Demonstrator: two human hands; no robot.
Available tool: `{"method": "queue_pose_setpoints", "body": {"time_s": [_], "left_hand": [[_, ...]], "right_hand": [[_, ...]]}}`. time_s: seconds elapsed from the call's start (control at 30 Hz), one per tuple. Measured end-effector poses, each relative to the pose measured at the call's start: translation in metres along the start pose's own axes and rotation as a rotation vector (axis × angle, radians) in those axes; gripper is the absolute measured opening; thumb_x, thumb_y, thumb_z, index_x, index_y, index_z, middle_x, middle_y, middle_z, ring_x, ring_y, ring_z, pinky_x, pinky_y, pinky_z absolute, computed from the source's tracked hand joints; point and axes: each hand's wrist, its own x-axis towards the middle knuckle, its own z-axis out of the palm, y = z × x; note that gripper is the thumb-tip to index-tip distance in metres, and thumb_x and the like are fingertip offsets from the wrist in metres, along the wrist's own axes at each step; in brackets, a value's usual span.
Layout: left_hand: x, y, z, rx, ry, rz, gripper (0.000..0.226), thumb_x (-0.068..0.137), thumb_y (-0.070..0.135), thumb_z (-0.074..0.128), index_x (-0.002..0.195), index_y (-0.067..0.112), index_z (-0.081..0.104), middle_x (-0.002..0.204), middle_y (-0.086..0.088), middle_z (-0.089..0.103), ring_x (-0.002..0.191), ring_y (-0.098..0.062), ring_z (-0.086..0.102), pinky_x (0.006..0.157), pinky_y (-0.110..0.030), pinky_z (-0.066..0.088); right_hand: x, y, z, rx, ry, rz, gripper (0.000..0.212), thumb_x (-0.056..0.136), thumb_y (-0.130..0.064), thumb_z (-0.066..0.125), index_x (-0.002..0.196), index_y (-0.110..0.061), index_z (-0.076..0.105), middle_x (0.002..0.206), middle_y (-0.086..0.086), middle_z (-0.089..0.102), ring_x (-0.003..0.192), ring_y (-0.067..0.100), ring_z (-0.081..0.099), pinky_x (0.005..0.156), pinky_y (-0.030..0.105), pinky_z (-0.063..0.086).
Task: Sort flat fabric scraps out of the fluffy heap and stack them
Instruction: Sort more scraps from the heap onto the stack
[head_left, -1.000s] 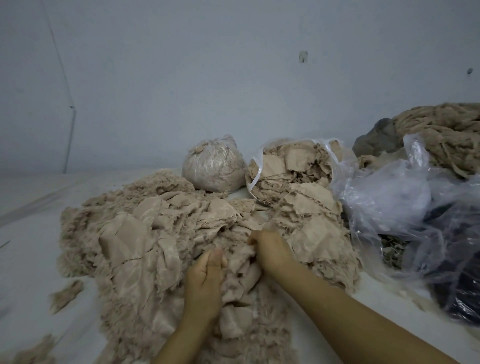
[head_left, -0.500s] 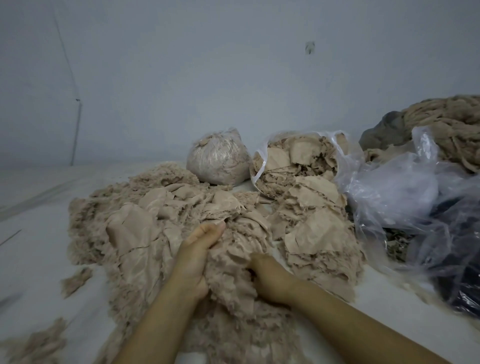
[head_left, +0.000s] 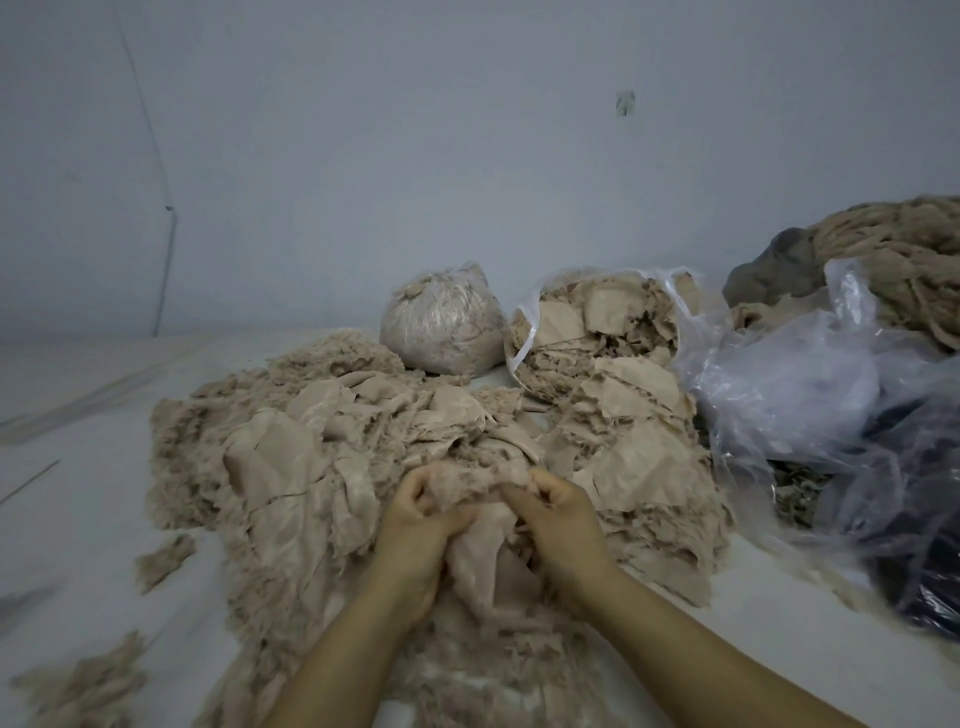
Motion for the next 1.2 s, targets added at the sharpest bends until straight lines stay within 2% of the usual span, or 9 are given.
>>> {"method": "queue_pose_setpoints", "body": {"time_s": [0.13, 0.27, 0.47, 0.53, 0.6, 0.73, 0.9, 1.07, 1.2], "left_hand": [[0.005, -0.001, -0.007, -0.017, 0.166, -0.016, 0.033, 0.084, -0.015, 0.049, 0.105, 0.008, 0.062, 0.088, -0.011, 0.072, 0.077, -0.023, 0.069, 0.058, -0.030, 0.055], [0.001, -0.006, 0.003, -0.097, 0.017, -0.090, 0.025, 0.092, 0.024, 0.058, 0.110, 0.007, 0.060, 0.107, -0.017, 0.068, 0.095, -0.028, 0.066, 0.082, -0.041, 0.053], [0.007, 0.000, 0.006, 0.223, 0.300, 0.175, 0.023, 0.098, 0.017, 0.046, 0.107, 0.004, 0.063, 0.098, -0.013, 0.069, 0.091, -0.027, 0.066, 0.081, -0.039, 0.054], [0.004, 0.001, 0.007, 0.249, 0.195, 0.211, 0.022, 0.099, 0.016, 0.043, 0.099, 0.009, 0.064, 0.093, -0.010, 0.070, 0.087, -0.025, 0.067, 0.076, -0.033, 0.055], [0.002, -0.002, 0.009, 0.276, 0.077, 0.237, 0.019, 0.098, 0.014, 0.044, 0.098, 0.012, 0.063, 0.088, -0.005, 0.070, 0.082, -0.012, 0.067, 0.070, -0.023, 0.053], [0.016, -0.013, -0.001, 0.554, 0.120, 0.293, 0.020, 0.097, 0.010, 0.039, 0.091, 0.017, 0.057, 0.067, -0.002, 0.055, 0.054, -0.013, 0.050, 0.052, -0.027, 0.040], [0.025, -0.012, -0.019, 0.283, 0.235, 0.145, 0.023, 0.099, 0.005, 0.036, 0.106, 0.001, 0.057, 0.061, -0.004, 0.051, 0.039, -0.009, 0.044, 0.038, -0.021, 0.034], [0.010, -0.004, 0.003, 0.042, -0.158, -0.148, 0.033, 0.089, 0.044, 0.055, 0.088, 0.018, 0.074, 0.087, -0.007, 0.074, 0.079, -0.019, 0.071, 0.061, -0.028, 0.057], [0.011, -0.004, 0.009, 0.014, 0.016, -0.022, 0.022, 0.094, 0.020, 0.054, 0.081, 0.004, 0.061, 0.045, 0.000, 0.054, 0.033, -0.007, 0.045, 0.032, -0.015, 0.033]], "right_hand": [[-0.002, 0.001, -0.003, 0.140, 0.025, 0.067, 0.039, 0.097, -0.029, 0.053, 0.064, -0.008, 0.052, 0.054, 0.002, 0.045, 0.044, 0.011, 0.047, 0.046, 0.023, 0.042], [-0.005, 0.003, 0.001, 0.099, -0.017, 0.072, 0.038, 0.098, -0.032, 0.050, 0.074, -0.003, 0.053, 0.063, 0.012, 0.046, 0.053, 0.018, 0.045, 0.047, 0.023, 0.040], [-0.007, 0.002, 0.001, 0.170, 0.051, 0.098, 0.042, 0.097, -0.036, 0.048, 0.076, 0.000, 0.054, 0.063, 0.010, 0.046, 0.054, 0.020, 0.045, 0.050, 0.027, 0.037], [-0.008, -0.003, 0.000, 0.177, -0.081, 0.112, 0.040, 0.094, -0.043, 0.053, 0.089, -0.005, 0.066, 0.079, 0.015, 0.067, 0.071, 0.022, 0.066, 0.064, 0.030, 0.052], [-0.007, -0.005, 0.001, 0.085, -0.127, 0.128, 0.041, 0.088, -0.042, 0.063, 0.104, -0.004, 0.066, 0.101, 0.023, 0.068, 0.090, 0.031, 0.068, 0.074, 0.038, 0.052], [-0.005, -0.004, 0.005, 0.130, -0.013, 0.154, 0.019, 0.093, -0.013, 0.059, 0.098, 0.005, 0.065, 0.096, 0.026, 0.069, 0.074, 0.022, 0.068, 0.062, 0.027, 0.054], [-0.001, -0.001, -0.007, 0.092, 0.097, 0.132, 0.021, 0.096, -0.018, 0.055, 0.093, 0.000, 0.066, 0.085, 0.017, 0.070, 0.080, 0.022, 0.064, 0.073, 0.032, 0.050], [-0.007, -0.005, 0.004, 0.175, -0.010, 0.057, 0.019, 0.096, -0.014, 0.054, 0.097, 0.002, 0.064, 0.089, 0.020, 0.071, 0.079, 0.028, 0.068, 0.071, 0.033, 0.056], [-0.011, -0.002, 0.003, 0.213, 0.013, -0.022, 0.019, 0.098, -0.012, 0.048, 0.092, -0.001, 0.062, 0.070, -0.001, 0.071, 0.064, 0.010, 0.067, 0.054, 0.017, 0.050]]}}
